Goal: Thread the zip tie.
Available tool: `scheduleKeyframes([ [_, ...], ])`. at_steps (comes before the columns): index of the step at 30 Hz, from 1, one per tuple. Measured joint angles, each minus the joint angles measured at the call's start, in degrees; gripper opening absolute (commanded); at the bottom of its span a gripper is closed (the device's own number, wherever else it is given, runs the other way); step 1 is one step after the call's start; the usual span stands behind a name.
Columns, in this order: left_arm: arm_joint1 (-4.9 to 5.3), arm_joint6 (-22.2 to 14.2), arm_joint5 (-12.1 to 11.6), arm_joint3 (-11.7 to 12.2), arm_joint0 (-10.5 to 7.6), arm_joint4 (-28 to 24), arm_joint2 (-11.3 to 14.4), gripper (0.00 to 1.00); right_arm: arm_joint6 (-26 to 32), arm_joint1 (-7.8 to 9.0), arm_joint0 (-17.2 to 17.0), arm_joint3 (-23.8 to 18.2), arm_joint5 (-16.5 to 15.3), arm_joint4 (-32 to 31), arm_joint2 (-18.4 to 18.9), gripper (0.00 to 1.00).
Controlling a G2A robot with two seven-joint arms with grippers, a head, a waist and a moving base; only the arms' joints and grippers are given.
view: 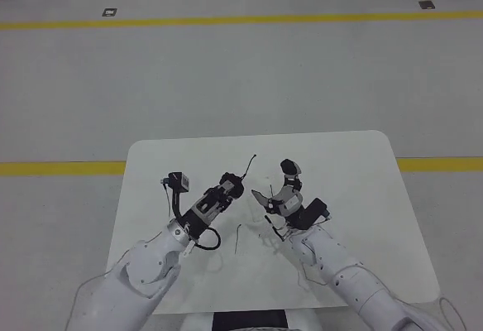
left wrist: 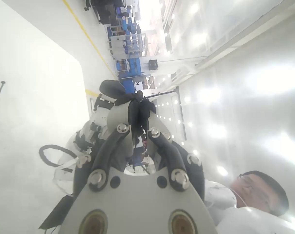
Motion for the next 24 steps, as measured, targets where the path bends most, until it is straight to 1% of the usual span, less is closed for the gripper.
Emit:
scheduleKeyframes([
  [2,-0.16,0.5,0.3,0.2,-0.12,-1.7,0.2,0.00,0.6,0.00,-0.1,-0.3,0.2,0.1,0.2,1.00],
  [3,-0.29,0.4,0.4,0.2,-0.14,-3.6,0.4,0.00,1.2,0.02,-0.3,-0.6,0.2,0.2,0.4,1.00],
  [5,-0.59,-1.1,0.5,-0.1,-0.18,-10.7,0.8,0.00,1.7,0.15,-0.4,-1.0,0.8,-1.1,0.9,1.00],
  [7,-0.73,-3.5,0.8,0.0,-0.27,-17.8,0.6,0.00,1.1,0.20,-0.6,-1.0,1.0,-2.5,1.1,1.00],
  [8,-0.76,-4.5,1.2,0.2,-0.34,-20.5,0.4,0.00,0.9,0.18,-0.6,-1.0,1.2,-3.1,1.1,1.00],
  [10,-0.82,-6.4,1.8,0.7,-0.48,-25.3,0.0,0.00,0.2,0.03,-0.6,-1.0,0.9,-3.9,0.9,1.00],
  [14,-1.07,-8.9,2.5,2.0,-0.71,-32.1,-0.1,0.00,-2.1,-0.42,-0.2,-0.9,0.6,-4.6,0.5,1.00],
  [16,-1.11,-9.3,2.3,2.3,-0.95,-33.4,-0.3,0.00,-3.0,-0.52,-0.1,-0.8,0.9,-4.8,0.5,1.00],
  [21,-1.12,-9.2,2.3,2.3,-0.96,-33.2,-0.3,0.00,-2.9,-0.51,-0.1,-0.8,1.0,-4.9,0.5,1.00],
  [24,-1.22,-8.5,2.9,2.3,-1.22,-33.3,-0.2,0.00,-1.4,-0.52,-0.4,-2.8,1.5,-4.8,1.0,1.00],
])
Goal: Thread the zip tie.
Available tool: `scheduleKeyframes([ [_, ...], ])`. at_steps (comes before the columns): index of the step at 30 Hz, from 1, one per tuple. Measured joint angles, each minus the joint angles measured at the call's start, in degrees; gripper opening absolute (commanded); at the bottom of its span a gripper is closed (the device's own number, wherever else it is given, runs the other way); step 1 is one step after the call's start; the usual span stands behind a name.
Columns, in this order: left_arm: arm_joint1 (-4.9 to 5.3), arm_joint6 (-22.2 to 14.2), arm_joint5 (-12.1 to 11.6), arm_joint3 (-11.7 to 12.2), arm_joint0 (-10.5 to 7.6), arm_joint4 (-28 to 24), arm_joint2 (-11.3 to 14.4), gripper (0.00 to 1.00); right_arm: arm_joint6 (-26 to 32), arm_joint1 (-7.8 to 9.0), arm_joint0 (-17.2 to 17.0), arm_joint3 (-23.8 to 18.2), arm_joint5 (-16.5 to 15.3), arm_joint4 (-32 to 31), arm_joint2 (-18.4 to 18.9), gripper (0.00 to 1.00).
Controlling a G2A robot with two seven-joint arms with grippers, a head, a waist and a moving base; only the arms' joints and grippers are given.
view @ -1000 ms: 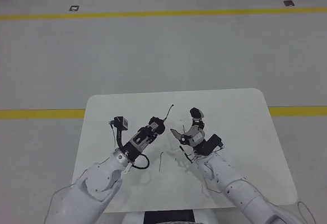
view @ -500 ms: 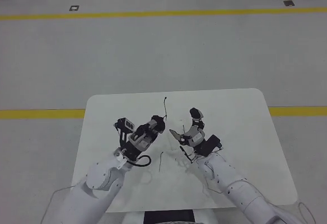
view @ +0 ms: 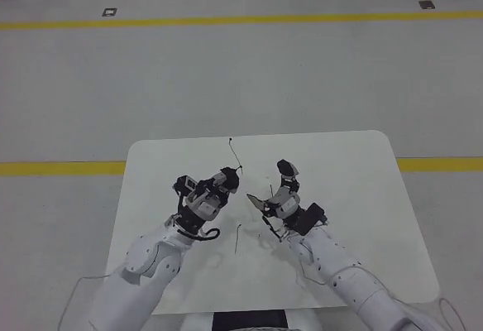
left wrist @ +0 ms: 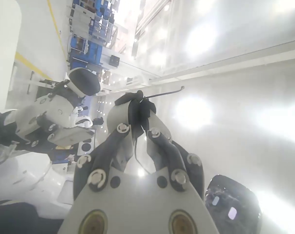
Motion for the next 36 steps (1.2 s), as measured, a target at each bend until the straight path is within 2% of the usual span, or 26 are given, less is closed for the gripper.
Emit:
scheduleKeyframes([
  [2,-0.15,0.2,0.1,-0.2,0.26,-0.4,0.2,0.00,0.6,0.03,-0.2,-1.3,0.3,-0.3,0.5,0.98],
  [3,-0.19,0.2,0.1,-0.2,0.32,-1.5,0.1,0.00,0.9,0.04,-0.2,-1.7,0.4,-0.5,0.7,0.63],
  [4,-0.24,0.1,0.1,-0.2,0.40,-2.6,0.1,0.00,1.4,0.03,-0.1,-2.2,0.8,-1.0,0.8,0.48],
  [5,-0.28,0.0,0.1,-0.2,0.49,-3.4,0.0,0.00,1.7,0.00,-0.1,-2.5,0.9,-1.3,0.9,0.45],
  [7,-0.32,-0.3,0.2,-0.2,0.62,-4.2,-0.2,0.00,2.4,-0.09,-0.1,-2.9,1.3,-1.8,1.0,0.41],
  [23,-0.52,-1.1,0.5,-1.0,2.07,-4.4,-1.1,0.00,5.2,-1.85,0.8,-2.4,1.9,-3.3,-1.2,0.40],
  [27,-0.61,-0.9,0.4,-1.0,2.17,-4.3,-1.2,0.00,5.2,-2.26,1.1,-2.0,2.0,-3.4,-1.5,0.34],
  [29,-0.66,-0.9,0.5,-1.0,2.20,-4.3,-1.2,0.00,5.2,-2.47,1.3,-1.8,2.0,-3.4,-1.6,0.34],
  [31,-0.71,-0.9,0.6,-1.0,2.22,-4.3,-1.2,0.00,5.2,-2.68,1.5,-1.7,1.9,-3.2,-1.7,0.29],
  [36,-0.86,-0.6,1.1,-0.8,1.98,-4.1,-1.0,0.00,5.0,-3.12,1.9,-1.3,1.6,-3.1,-1.8,0.28],
])
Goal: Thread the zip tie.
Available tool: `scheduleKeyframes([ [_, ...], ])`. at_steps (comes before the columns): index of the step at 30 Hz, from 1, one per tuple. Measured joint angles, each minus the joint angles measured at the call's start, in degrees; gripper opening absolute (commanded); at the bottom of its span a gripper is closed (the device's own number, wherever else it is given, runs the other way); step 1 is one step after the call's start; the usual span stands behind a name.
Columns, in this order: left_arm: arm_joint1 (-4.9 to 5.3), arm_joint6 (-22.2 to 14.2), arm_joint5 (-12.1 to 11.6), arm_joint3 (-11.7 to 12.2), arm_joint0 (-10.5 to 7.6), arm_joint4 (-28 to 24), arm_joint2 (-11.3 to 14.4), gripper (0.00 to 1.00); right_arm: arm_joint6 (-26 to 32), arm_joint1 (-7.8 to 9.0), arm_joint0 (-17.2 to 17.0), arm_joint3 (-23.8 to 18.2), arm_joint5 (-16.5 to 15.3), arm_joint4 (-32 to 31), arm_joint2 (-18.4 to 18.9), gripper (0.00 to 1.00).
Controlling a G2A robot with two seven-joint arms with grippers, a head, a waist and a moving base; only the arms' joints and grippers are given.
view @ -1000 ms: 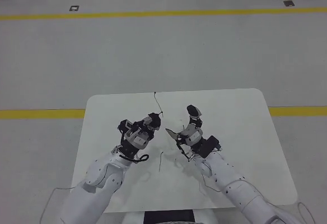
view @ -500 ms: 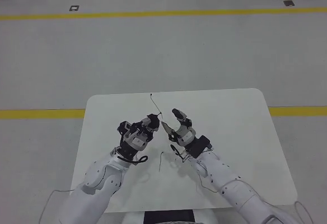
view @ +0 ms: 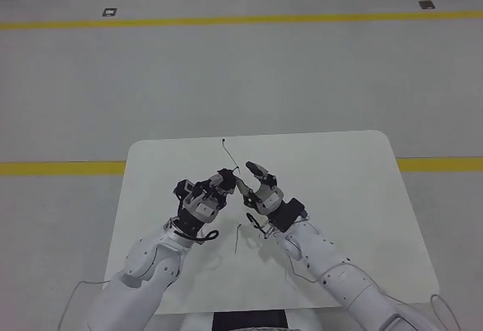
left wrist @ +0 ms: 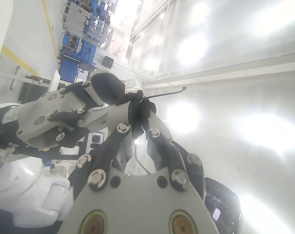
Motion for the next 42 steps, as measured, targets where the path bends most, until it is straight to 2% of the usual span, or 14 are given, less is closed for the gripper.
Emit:
scheduleKeyframes([
  [4,-0.12,0.1,0.4,0.2,-0.25,0.2,0.3,0.00,-0.2,-0.27,0.1,0.3,-0.2,0.1,0.0,0.25],
  [15,-0.40,-0.2,0.5,0.5,-0.44,0.2,0.5,0.00,-0.4,-0.76,-0.1,0.5,-0.4,-0.5,0.4,0.09],
  [18,-0.45,-0.5,0.5,0.4,-0.18,-0.2,0.4,0.00,-0.2,-0.86,-0.3,0.4,-0.5,-0.8,0.5,0.00],
  [27,-0.44,-0.8,0.8,-0.1,0.68,0.2,-0.2,0.00,-0.1,-1.03,-0.7,0.3,-0.4,-1.7,1.0,0.00],
  [42,-0.53,-1.5,0.4,-4.2,1.68,0.9,-0.9,0.00,-0.3,-0.57,-2.3,0.2,0.3,-4.9,2.8,0.00],
])
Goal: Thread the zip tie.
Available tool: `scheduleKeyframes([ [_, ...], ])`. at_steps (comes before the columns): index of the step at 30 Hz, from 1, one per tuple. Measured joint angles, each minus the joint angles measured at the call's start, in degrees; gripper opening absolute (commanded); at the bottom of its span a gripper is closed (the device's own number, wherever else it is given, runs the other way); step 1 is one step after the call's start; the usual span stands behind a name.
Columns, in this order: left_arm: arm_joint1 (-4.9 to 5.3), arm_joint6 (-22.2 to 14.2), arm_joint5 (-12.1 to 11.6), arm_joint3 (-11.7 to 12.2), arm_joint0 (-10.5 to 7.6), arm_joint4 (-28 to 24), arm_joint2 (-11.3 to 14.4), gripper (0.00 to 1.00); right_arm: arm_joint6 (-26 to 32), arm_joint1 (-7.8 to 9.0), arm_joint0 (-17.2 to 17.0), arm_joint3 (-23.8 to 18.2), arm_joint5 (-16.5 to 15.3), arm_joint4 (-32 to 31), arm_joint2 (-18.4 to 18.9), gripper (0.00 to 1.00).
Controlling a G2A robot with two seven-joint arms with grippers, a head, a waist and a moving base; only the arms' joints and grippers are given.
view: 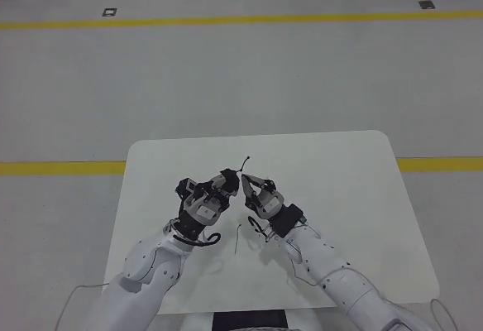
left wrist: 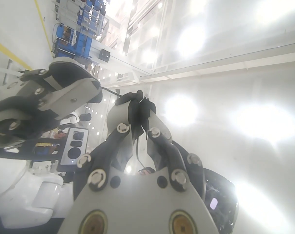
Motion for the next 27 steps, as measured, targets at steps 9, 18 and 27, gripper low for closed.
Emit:
scheduleKeyframes([
  [9,-0.07,-0.2,0.1,-2.1,0.41,0.4,-0.1,0.00,0.6,-0.04,-0.7,0.3,0.3,-0.9,0.2,0.00],
  [18,-0.18,-0.6,0.1,-2.4,0.62,0.0,-0.3,0.00,1.0,-0.25,-0.8,0.9,0.7,-1.4,0.2,0.00],
  [27,-0.30,-0.7,-0.4,-2.9,0.72,-0.1,-0.5,0.00,1.0,-0.31,-0.8,1.3,0.8,-2.3,0.4,0.00],
])
